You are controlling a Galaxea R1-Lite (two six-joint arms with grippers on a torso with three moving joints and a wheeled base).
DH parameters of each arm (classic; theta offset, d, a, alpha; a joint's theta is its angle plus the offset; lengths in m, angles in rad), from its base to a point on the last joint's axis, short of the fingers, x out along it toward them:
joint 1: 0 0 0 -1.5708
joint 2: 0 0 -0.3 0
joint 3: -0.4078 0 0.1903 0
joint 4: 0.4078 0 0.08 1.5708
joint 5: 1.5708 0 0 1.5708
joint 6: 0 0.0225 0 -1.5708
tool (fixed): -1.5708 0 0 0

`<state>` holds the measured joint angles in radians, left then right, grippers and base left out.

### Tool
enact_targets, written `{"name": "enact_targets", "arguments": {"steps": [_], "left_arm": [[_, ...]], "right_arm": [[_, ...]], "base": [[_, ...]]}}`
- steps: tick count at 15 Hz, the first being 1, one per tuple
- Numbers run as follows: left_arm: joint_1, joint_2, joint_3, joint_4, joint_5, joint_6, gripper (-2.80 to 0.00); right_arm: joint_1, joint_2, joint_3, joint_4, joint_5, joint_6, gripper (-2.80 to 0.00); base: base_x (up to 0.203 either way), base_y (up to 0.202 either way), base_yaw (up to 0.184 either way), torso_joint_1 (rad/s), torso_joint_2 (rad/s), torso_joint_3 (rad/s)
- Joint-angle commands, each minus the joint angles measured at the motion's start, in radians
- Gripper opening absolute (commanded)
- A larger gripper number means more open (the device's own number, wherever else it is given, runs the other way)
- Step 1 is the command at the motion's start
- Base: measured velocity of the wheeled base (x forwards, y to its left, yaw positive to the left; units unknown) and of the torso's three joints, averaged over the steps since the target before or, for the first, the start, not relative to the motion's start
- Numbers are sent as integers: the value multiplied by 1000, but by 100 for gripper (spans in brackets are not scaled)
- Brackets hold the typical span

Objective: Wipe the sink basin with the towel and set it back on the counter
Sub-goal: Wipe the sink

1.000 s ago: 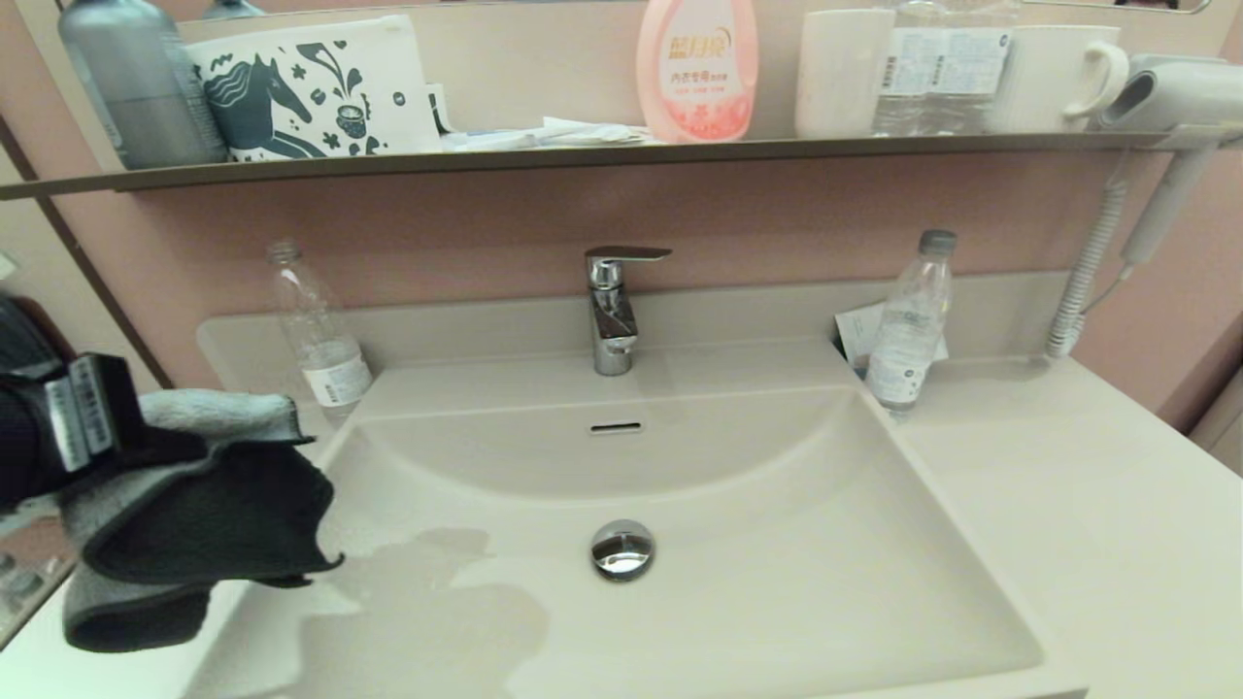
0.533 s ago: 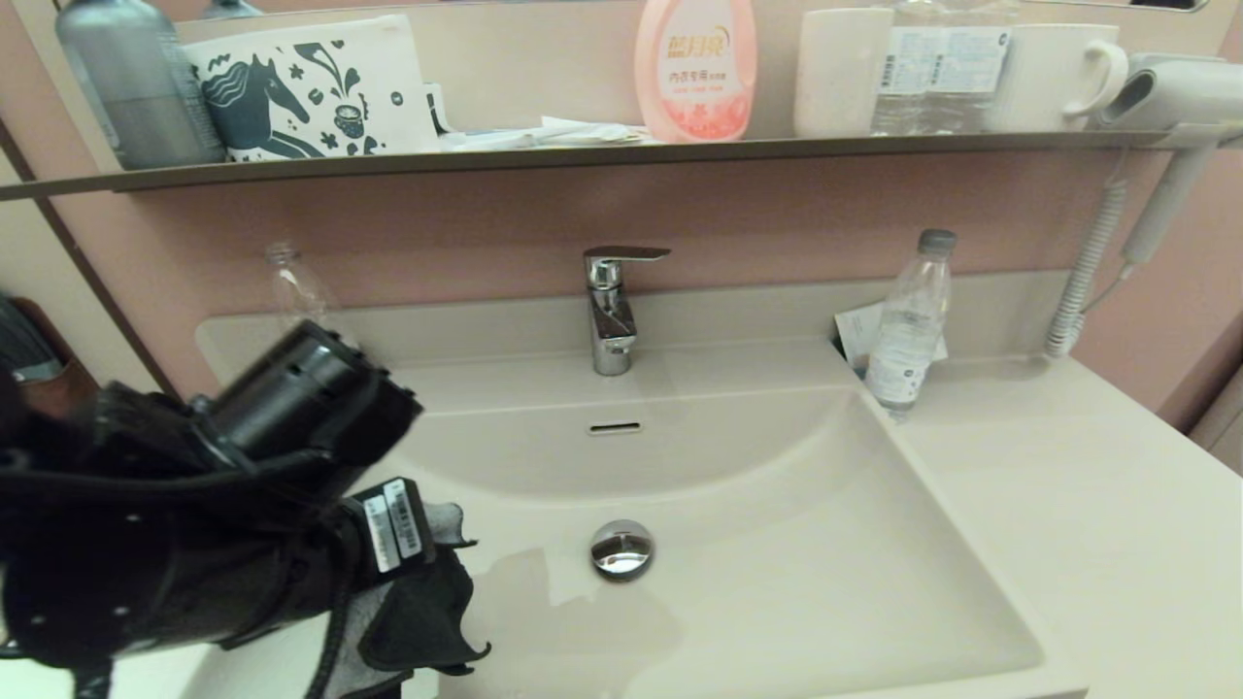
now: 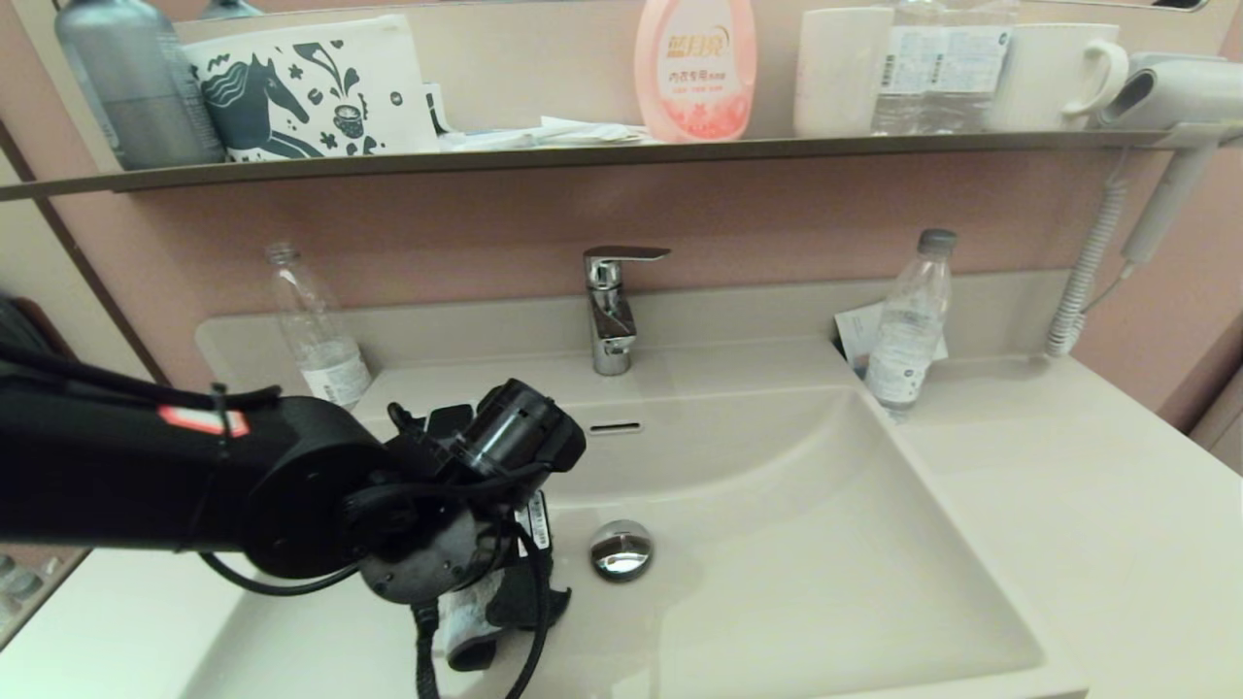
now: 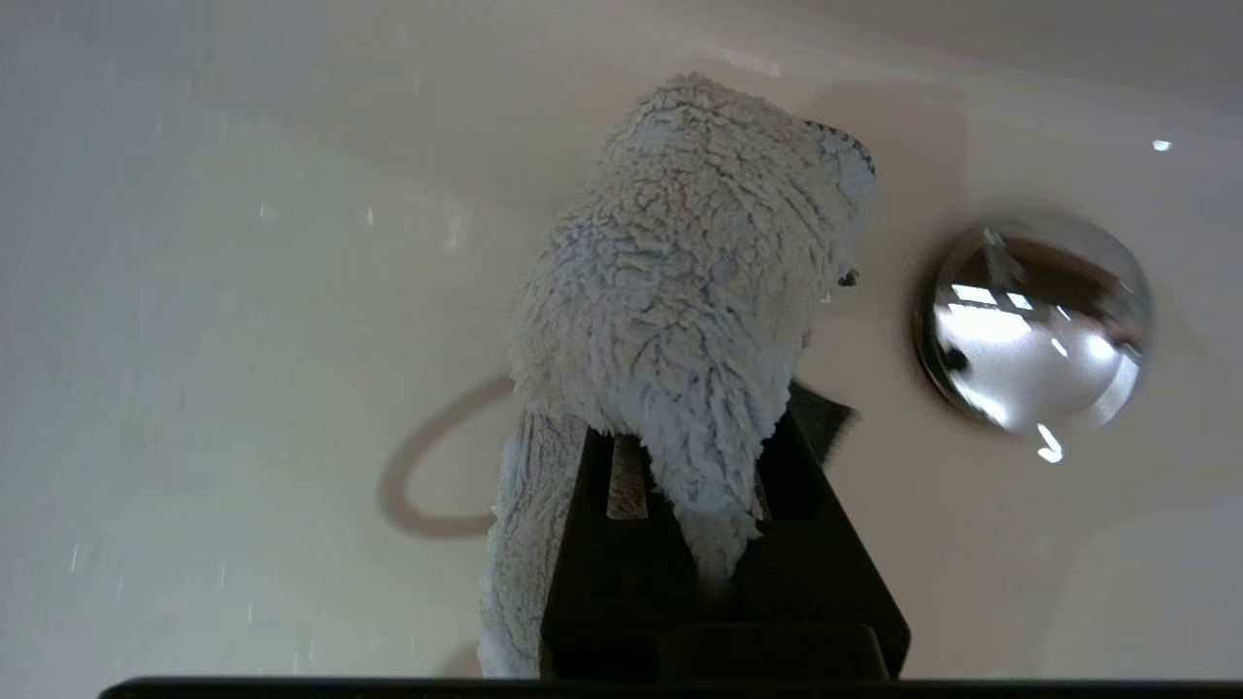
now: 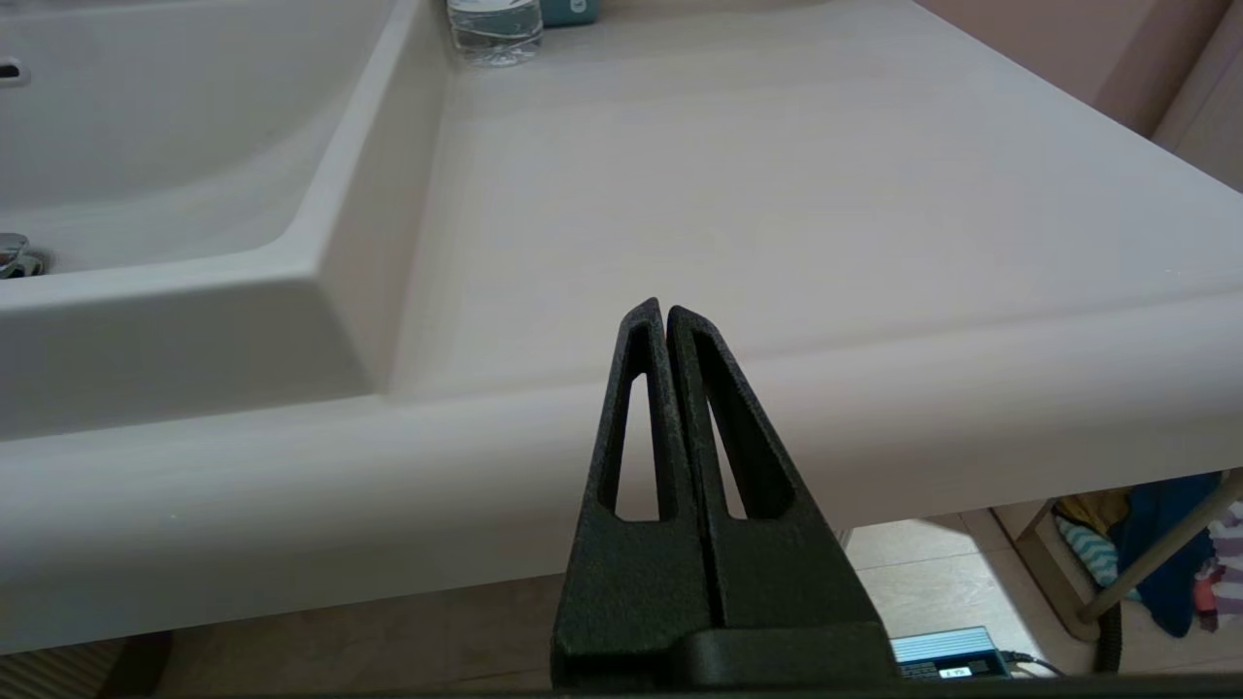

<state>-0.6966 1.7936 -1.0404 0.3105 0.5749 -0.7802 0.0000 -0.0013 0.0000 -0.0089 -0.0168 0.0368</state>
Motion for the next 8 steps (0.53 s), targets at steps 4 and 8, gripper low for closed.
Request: {"name": "enact_targets", "arguments": {"steps": [4, 8], "left_arm": [[64, 237, -13, -220, 5, 136, -280], [49, 366, -116, -305, 12, 139, -280]], "right_arm": [[0, 1, 0, 0, 0, 0, -280], [0, 1, 0, 0, 0, 0, -280]], "base": [[0, 0, 0, 0, 0, 0], [0, 0, 0, 0, 0, 0]]}}
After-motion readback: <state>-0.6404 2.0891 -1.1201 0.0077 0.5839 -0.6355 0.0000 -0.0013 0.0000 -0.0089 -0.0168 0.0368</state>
